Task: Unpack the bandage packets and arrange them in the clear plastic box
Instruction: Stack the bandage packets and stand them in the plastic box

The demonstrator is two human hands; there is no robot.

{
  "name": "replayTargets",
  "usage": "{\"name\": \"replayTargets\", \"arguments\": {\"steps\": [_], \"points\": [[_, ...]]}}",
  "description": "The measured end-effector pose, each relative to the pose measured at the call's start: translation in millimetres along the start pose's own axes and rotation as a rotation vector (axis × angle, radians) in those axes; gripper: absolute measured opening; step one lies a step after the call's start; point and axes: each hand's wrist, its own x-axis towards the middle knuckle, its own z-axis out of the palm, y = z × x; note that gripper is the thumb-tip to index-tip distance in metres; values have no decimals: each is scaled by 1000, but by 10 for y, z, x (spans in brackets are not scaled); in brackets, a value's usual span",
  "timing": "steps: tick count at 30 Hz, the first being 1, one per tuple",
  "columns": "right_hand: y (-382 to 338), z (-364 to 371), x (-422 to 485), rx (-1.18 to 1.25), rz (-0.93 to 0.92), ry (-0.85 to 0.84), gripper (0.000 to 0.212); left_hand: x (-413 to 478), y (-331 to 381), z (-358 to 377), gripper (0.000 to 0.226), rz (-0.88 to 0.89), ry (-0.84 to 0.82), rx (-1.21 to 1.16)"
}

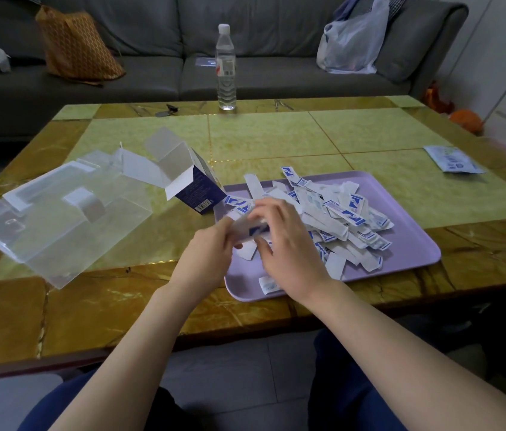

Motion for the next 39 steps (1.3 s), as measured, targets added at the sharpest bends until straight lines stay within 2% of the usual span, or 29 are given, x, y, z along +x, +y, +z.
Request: {"name": "replayTargets", "arguments": {"steps": [2, 5, 8, 11, 14, 17, 20, 23, 25, 27, 29, 31, 34, 36, 39], "points": [[23, 1, -35, -63, -5, -72, 52, -10, -59, 72, 11, 107, -38, 148], [26, 5, -118, -108, 52, -320, 51, 2, -107, 176, 19, 286, -62, 216], [59, -4, -158, -111, 132, -493, 45, -23, -191, 284, 32, 320, -149, 501], [94, -15, -182, -200, 148, -607, 41, -117, -172, 336, 33, 360, -127, 726], [99, -9, -183, -199, 182, -567, 39, -98, -180, 307, 37, 348, -27, 752], [102, 21, -190, -135, 242, -473, 37, -106, -135, 227, 23, 279, -19, 702], [59, 66, -212, 0, 351, -424, 45, -101, -168, 227, 3, 116, -88, 473], [-23, 129, -219, 124, 383, -416, 54, -128, -131, 267, 8, 98, -161, 258], [-39, 148, -218, 135, 361, -410, 53, -127, -87, 263, 13, 95, -185, 189], [-24, 144, -217, 60, 331, -452, 50, -127, -109, 273, 11, 110, -185, 283], [-6, 131, -221, -77, 288, -530, 46, -138, -182, 312, 12, 191, -170, 533], [2, 128, -232, -118, 260, -552, 48, -170, -206, 332, 17, 276, -134, 672], [-4, 131, -244, -21, 247, -557, 60, -167, -249, 381, 13, 408, 1, 703], [3, 133, -254, 41, 241, -545, 61, -185, -221, 361, 10, 413, -5, 726], [33, 108, -241, 48, 290, -458, 57, -185, -128, 305, 32, 318, -2, 742]]}}
